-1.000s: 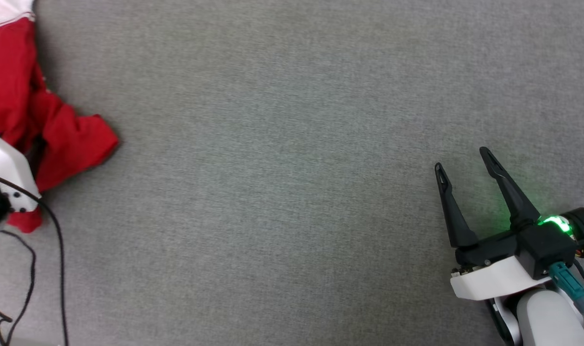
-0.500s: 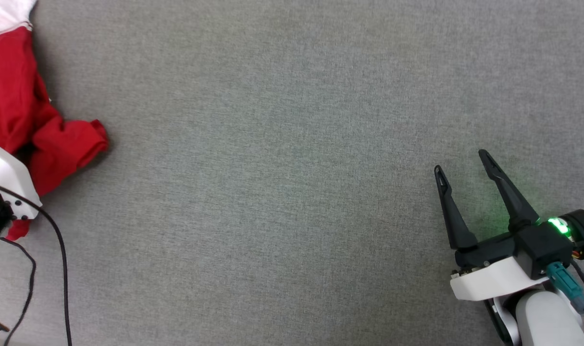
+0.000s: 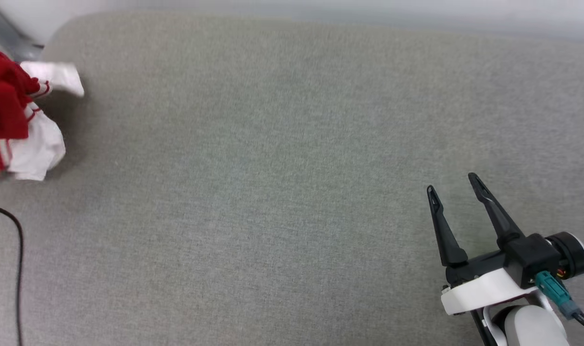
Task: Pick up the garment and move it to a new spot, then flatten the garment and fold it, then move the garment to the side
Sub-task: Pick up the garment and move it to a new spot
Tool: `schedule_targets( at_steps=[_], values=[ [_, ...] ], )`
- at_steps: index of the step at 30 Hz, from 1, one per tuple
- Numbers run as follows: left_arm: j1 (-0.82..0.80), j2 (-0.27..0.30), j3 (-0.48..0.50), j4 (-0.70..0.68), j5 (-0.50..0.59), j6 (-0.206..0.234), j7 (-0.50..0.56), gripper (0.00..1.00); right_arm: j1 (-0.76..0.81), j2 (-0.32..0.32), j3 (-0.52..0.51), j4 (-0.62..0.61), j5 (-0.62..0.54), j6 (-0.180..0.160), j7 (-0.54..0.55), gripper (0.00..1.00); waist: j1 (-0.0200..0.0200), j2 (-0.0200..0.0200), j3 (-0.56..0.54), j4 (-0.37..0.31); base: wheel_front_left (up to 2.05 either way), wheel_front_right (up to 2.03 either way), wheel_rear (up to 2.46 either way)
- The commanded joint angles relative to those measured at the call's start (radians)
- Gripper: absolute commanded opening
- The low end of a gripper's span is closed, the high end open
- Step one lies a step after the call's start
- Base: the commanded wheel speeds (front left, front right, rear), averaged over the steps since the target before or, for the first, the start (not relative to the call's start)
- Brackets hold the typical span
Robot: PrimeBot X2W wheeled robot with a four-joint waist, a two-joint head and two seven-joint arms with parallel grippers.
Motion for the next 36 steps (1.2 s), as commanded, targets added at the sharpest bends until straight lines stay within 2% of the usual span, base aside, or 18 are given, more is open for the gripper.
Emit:
schedule_targets(
  at_steps=[1,4,7,9,14,18,19,21,26,32,36],
  values=[
    [-0.023,0.02,-0.002,-0.028,0.018,0.011,-0.003,0.0,0.008,0.008,-0.004,0.003,0.005,-0.001,-0.004,1.0,0.0,0.0,-0.047,-0.027,0.0,0.0,0.0],
    [-0.04,0.055,-0.005,-0.08,0.045,0.026,0.004,0.0,0.01,0.018,-0.008,0.013,0.017,-0.001,-0.004,1.0,0.0,0.0,-0.08,-0.058,0.0,0.0,0.0],
    [-0.054,0.078,-0.011,-0.111,0.059,0.022,0.018,0.0,0.015,0.024,-0.013,0.015,0.024,-0.001,-0.004,1.0,0.0,0.0,-0.095,-0.081,0.0,0.0,0.0],
    [-0.077,0.101,-0.025,-0.158,0.079,0.01,0.035,0.0,0.02,0.029,-0.017,0.022,0.033,-0.001,-0.004,1.0,0.0,0.0,-0.114,-0.121,0.0,0.0,0.0],
    [-0.1,0.11,-0.054,-0.218,0.103,-0.007,0.048,0.0,0.021,0.033,-0.027,0.022,0.042,-0.001,-0.004,1.0,0.0,0.0,-0.128,-0.179,0.0,0.0,0.0],
    [-0.131,0.094,-0.107,-0.285,0.14,-0.029,0.054,0.0,0.02,0.034,-0.034,0.021,0.069,-0.001,-0.004,1.0,0.0,0.0,-0.137,-0.246,0.0,0.0,0.0],
    [-0.158,0.054,-0.186,-0.358,0.183,-0.047,0.058,0.0,0.023,0.034,-0.037,0.02,0.084,-0.001,-0.004,1.0,0.0,0.0,-0.142,-0.308,0.0,0.0,0.0],
    [-0.162,0.018,-0.236,-0.387,0.2,-0.054,0.063,0.0,0.024,0.034,-0.04,0.02,0.088,-0.001,-0.004,1.0,0.0,0.0,-0.143,-0.336,0.0,0.0,0.0],
    [-0.098,-0.119,-0.386,-0.443,0.224,-0.061,0.095,0.0,0.026,0.034,-0.05,0.018,0.089,-0.001,-0.004,1.0,0.0,0.0,-0.142,-0.391,0.0,0.0,0.0],
    [0.007,-0.319,-0.553,-0.372,0.211,-0.066,0.056,0.0,0.017,0.034,-0.052,0.02,0.09,-0.001,-0.004,1.0,0.0,0.0,-0.138,-0.433,0.0,0.0,0.0],
    [0.07,-0.445,-0.629,-0.281,0.2,-0.067,0.021,0.0,0.022,0.034,-0.059,0.019,0.086,-0.001,-0.004,1.0,0.0,0.0,-0.141,-0.439,0.0,0.0,0.0]
  ],
)
